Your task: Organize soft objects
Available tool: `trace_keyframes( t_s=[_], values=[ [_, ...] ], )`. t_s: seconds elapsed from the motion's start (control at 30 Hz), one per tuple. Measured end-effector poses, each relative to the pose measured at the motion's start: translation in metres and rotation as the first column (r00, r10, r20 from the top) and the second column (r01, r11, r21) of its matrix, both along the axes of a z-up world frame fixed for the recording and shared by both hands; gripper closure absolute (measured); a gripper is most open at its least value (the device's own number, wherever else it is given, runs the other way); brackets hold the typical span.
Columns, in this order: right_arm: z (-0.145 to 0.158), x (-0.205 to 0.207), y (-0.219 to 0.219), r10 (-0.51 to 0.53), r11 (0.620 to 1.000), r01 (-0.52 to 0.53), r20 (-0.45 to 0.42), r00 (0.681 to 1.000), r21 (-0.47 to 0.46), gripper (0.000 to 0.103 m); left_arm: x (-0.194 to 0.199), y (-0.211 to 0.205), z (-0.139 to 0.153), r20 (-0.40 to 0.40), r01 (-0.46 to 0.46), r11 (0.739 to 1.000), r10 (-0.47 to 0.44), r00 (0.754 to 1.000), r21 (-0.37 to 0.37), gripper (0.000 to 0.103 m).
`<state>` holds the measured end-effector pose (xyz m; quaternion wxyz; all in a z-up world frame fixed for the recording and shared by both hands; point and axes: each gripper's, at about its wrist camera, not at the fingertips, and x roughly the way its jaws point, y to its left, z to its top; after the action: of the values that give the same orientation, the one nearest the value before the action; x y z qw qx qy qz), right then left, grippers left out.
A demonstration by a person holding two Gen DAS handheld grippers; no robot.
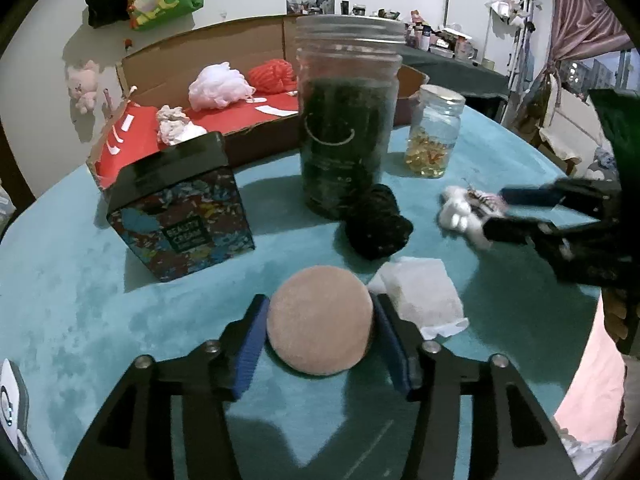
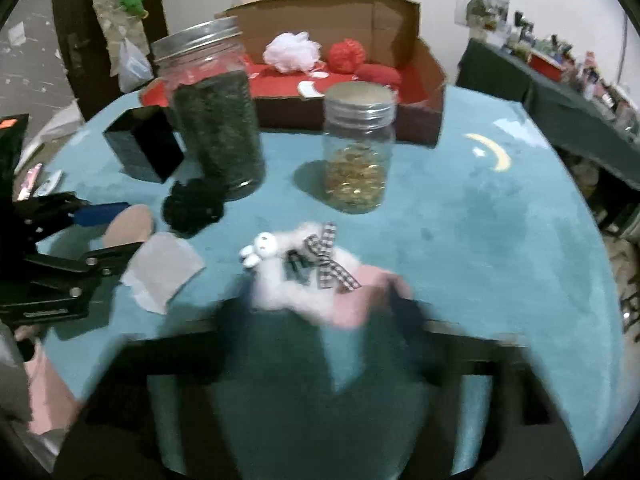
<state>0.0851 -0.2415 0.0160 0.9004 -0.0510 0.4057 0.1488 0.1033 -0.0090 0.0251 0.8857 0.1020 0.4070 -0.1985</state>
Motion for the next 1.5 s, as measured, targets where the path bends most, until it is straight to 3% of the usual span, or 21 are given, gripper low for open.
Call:
trace_keyframes(
  t_s=[0.13,0.33,0.4,0.47,0.53,0.6,0.7,1.07,1.5],
  values=[
    [-0.001,-0.001,0.001,0.005,1.000,-0.005,0.009,1.000,-0.001,0.019,0.001,0.005,-0.001,0.009,-0.028,1.000,0.028,1.000,0.014,0.031],
    [-0.011,0.012,0.012,-0.012,0.999,0.011,-0.019,1.000,-0.046,0.019,0.001,0.004,-0.003,0.024,-0.033,0.999,0.032,0.999,0.024,0.031],
    [-0.014,0.017,0.017,-0.009,0.998,0.007,-0.035,0.999,-0.062,0.019,0.000,0.004,-0.003,0.024,-0.023,1.000,0.022,0.999,0.016,0.038],
    [-0.013,0.017,0.018,0.003,0.998,-0.004,-0.030,1.000,-0.059,0.022,-0.003,0.002,-0.003,0.024,-0.002,1.000,0.002,1.000,0.006,0.048],
    [-0.012,0.015,0.019,0.028,0.999,-0.028,-0.020,0.999,-0.035,0.049,-0.007,-0.002,-0.002,0.040,0.011,1.000,-0.012,0.999,0.019,0.056],
    [-0.010,0.012,0.019,0.037,0.999,-0.037,-0.008,0.999,-0.021,0.049,-0.010,-0.005,-0.001,0.043,0.026,1.000,-0.026,0.999,0.016,0.064],
    [-0.005,0.004,0.019,0.040,0.999,-0.040,0.032,0.999,-0.021,0.050,-0.010,-0.008,0.003,0.042,0.034,0.999,-0.034,0.999,0.002,0.067],
    [0.008,-0.002,0.020,0.048,0.999,-0.049,0.059,0.997,0.010,0.050,-0.008,-0.006,0.017,0.058,0.041,0.998,-0.038,0.998,-0.043,0.068],
    [0.005,0.000,-0.011,-0.007,1.000,0.007,0.034,0.999,0.022,0.050,-0.008,0.043,0.014,0.027,-0.079,0.996,0.080,0.996,-0.038,0.068]
  ],
)
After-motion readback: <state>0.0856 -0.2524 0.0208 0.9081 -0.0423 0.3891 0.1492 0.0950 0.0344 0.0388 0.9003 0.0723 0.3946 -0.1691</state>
